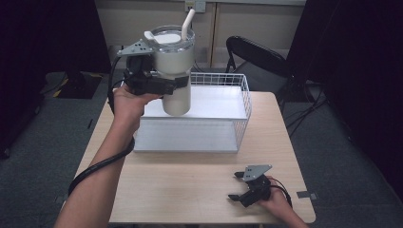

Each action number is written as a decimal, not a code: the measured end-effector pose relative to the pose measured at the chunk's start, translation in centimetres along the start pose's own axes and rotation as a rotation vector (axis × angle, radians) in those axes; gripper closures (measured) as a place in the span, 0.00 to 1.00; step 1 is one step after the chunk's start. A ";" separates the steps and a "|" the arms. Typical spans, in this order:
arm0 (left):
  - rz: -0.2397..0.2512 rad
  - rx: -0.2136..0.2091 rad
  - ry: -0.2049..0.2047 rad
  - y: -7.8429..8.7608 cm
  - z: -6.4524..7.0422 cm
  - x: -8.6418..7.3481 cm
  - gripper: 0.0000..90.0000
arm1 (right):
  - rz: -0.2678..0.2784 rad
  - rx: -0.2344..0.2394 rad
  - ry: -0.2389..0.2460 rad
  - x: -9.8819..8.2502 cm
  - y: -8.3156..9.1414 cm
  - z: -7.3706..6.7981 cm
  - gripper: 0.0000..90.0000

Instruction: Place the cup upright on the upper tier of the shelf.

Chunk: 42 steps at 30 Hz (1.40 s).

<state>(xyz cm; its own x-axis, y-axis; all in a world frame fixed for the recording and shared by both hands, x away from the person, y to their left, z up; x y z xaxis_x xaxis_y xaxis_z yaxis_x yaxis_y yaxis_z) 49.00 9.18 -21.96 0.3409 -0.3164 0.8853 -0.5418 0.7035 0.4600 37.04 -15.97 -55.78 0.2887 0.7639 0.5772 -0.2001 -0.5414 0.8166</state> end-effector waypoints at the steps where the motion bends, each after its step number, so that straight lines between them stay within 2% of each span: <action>1: -0.002 0.006 0.001 -0.1 -0.1 0.0 0.11 | 0.000 0.000 0.000 0.0 0.0 0.0 0.14; 13: 0.000 0.027 0.016 -1.2 -1.2 -0.1 0.11 | 0.000 0.000 0.001 0.0 0.0 0.0 0.15; 18: -0.003 0.032 0.007 -1.6 -1.5 -0.1 0.11 | 0.000 0.000 0.000 0.0 0.0 0.0 0.15; 22: -0.003 0.036 0.017 -2.0 -1.8 -0.1 0.11 | 0.001 0.002 -0.001 0.0 0.0 0.0 0.15; 27: -0.005 0.040 0.003 -2.4 -2.0 0.0 0.11 | 0.001 0.002 0.000 0.0 0.0 0.0 0.14; 42: -0.015 0.059 0.010 -3.1 -3.1 0.0 0.11 | 0.000 0.000 0.000 0.0 0.0 0.0 0.15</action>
Point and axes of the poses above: each handheld gripper's, and its own axes: y roughly backward along the jaws, x roughly out of its top, z roughly to its right, the point moved 8 cm from there along -y, roughly forward along the jaws, and after that the axes turned 12 degrees about -z, right-handed, at the moved point
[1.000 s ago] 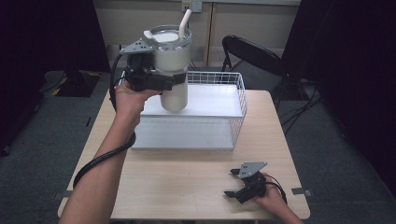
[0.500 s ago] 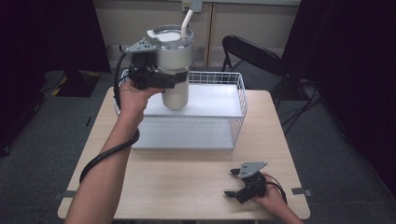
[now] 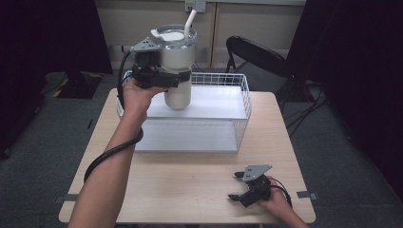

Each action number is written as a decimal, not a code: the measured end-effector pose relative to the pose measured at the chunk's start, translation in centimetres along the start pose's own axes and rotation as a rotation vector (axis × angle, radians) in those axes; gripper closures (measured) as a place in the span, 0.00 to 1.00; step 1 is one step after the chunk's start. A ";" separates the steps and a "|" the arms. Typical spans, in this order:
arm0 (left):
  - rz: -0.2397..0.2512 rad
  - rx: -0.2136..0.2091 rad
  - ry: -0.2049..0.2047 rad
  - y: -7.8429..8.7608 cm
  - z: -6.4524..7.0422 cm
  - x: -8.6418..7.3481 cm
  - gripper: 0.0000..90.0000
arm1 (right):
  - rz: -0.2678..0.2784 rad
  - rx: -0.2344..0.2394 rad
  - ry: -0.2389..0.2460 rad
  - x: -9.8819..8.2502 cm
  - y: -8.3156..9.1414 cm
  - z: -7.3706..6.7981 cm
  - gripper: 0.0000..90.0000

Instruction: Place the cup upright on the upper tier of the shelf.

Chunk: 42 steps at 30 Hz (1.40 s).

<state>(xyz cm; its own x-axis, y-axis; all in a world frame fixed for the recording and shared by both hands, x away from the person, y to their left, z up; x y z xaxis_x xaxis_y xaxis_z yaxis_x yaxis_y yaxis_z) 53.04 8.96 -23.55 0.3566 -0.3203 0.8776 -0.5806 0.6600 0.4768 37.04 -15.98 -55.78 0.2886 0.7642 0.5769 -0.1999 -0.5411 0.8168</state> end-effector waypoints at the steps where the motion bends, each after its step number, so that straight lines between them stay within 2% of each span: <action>1: 0.000 0.001 -0.001 0.0 0.0 0.0 0.11 | 0.000 0.000 0.000 0.0 0.0 0.0 0.15; 31: 0.003 0.026 0.013 -1.7 -1.6 0.1 0.11 | 0.001 0.000 0.000 0.0 0.0 0.0 0.15; 35: 0.002 0.051 0.014 -1.9 -1.8 0.0 0.11 | 0.001 0.000 0.000 0.0 0.0 0.0 0.15; 38: 0.003 0.051 0.030 -2.1 -2.0 -0.2 0.11 | 0.000 0.000 0.000 0.0 0.0 0.0 0.15; 42: -0.005 0.059 0.031 -2.3 -2.3 -0.4 0.11 | 0.001 0.000 0.000 0.0 0.0 0.0 0.15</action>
Point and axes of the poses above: each handheld gripper's, and its own axes: y roughly backward along the jaws, x roughly out of its top, z roughly to its right, the point moved 8 cm from there along -y, roughly forward along the jaws, and after that the axes turned 12 degrees about -z, right-handed, at the moved point
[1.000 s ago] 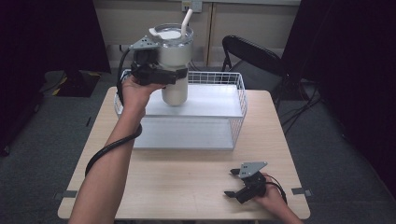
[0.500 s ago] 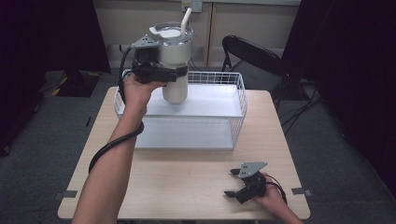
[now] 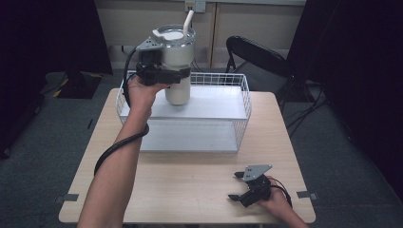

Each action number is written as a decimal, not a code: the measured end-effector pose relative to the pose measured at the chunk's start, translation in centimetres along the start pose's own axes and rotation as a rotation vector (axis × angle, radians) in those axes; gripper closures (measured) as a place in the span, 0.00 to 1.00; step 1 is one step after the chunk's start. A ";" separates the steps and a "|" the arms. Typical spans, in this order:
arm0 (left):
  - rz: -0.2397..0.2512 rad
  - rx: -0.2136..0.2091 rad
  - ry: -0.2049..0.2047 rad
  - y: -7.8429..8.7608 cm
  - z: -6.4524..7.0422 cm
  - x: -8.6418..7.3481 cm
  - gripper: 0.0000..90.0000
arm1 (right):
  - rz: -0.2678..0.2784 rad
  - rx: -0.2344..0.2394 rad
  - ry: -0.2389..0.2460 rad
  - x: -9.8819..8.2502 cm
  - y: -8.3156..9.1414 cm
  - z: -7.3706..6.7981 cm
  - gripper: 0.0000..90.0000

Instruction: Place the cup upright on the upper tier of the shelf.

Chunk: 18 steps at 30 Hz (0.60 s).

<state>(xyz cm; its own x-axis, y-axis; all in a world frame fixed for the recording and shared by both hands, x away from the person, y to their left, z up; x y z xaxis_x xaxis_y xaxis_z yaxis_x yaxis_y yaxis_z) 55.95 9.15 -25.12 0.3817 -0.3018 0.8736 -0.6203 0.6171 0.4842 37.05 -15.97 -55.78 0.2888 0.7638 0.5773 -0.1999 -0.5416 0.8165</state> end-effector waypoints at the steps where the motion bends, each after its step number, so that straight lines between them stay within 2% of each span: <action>1: 0.001 -0.003 0.001 0.0 0.0 0.0 0.11 | 0.000 0.000 0.000 0.0 0.0 0.0 0.15; 7: -0.005 0.009 -0.007 -0.2 -0.2 -0.2 0.11 | 0.000 0.000 0.000 0.0 0.0 0.0 0.15; 18: -0.003 0.027 0.015 -0.6 -0.9 -0.9 0.11 | 0.000 0.000 0.000 0.0 0.0 0.0 0.15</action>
Point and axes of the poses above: each handheld gripper's, and its own axes: y roughly backward along the jaws, x roughly out of its top, z roughly to its right, the point moved 8 cm from there along -y, roughly forward along the jaws, and after that the axes turned 12 degrees about -z, right-handed, at the moved point
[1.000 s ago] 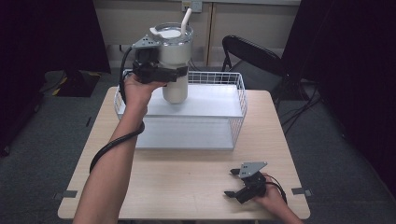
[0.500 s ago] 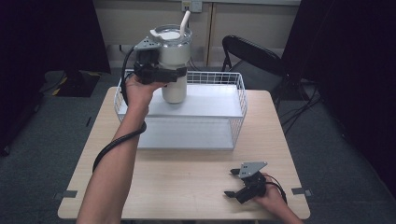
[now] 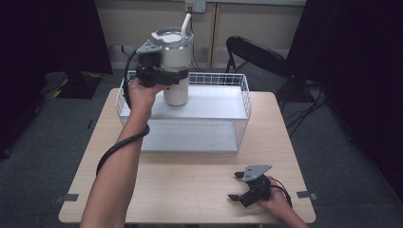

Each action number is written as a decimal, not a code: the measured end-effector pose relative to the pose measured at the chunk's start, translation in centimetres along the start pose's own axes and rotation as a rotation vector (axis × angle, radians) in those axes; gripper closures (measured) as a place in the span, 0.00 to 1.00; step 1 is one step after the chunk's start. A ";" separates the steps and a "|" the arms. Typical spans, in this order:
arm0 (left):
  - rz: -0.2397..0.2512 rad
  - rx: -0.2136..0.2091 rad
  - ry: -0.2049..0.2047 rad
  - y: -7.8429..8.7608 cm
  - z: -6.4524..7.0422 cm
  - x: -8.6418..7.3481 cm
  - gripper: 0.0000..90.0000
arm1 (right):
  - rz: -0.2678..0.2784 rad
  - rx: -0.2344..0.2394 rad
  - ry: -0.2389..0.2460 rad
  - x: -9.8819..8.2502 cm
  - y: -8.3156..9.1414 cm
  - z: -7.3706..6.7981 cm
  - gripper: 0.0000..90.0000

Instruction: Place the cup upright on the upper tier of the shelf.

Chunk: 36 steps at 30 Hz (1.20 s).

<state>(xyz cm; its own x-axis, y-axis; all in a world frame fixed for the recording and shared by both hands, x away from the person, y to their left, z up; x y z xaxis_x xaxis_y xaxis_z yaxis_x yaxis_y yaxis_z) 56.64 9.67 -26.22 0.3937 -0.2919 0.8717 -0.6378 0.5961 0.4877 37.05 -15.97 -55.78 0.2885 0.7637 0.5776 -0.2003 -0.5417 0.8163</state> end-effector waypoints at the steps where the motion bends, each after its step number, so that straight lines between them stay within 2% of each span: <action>1: -0.001 0.002 -0.002 0.0 0.0 0.0 0.10 | 0.000 0.001 -0.002 0.0 0.0 0.0 0.15; 11: -0.006 0.012 -0.005 -0.3 -0.1 -0.5 0.10 | 0.000 0.000 0.000 0.0 0.0 0.0 0.15; 14: -0.004 0.009 0.006 -0.4 -0.2 -0.6 0.10 | 0.000 0.000 0.001 0.0 0.0 0.0 0.14; 19: -0.011 0.019 -0.003 -0.5 -0.2 -0.7 0.10 | 0.000 0.000 0.000 0.0 0.0 0.0 0.15; 22: -0.013 0.012 0.005 -0.5 -0.2 -0.7 0.10 | 0.000 0.001 0.000 0.0 0.0 0.0 0.15; 25: -0.014 0.025 -0.012 -0.5 -0.3 -0.8 0.10 | 0.000 0.000 0.000 0.0 0.0 0.0 0.15; 36: -0.002 0.021 -0.017 -0.5 -0.3 -0.9 0.10 | -0.001 0.000 0.000 0.0 0.0 0.0 0.14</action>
<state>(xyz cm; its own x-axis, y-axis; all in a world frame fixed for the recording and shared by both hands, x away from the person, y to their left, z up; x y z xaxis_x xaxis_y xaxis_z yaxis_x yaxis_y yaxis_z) 56.79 9.84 -27.22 0.3836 -0.3057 0.8715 -0.6512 0.5796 0.4899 37.05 -15.97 -55.78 0.2888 0.7640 0.5770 -0.2000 -0.5412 0.8167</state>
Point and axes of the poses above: each handheld gripper's, and its own axes: y roughly backward along the jaws, x roughly out of its top, z roughly to its right, the point moved 8 cm from there along -y, roughly forward along the jaws, and after that the axes turned 12 degrees about -z, right-handed, at the moved point
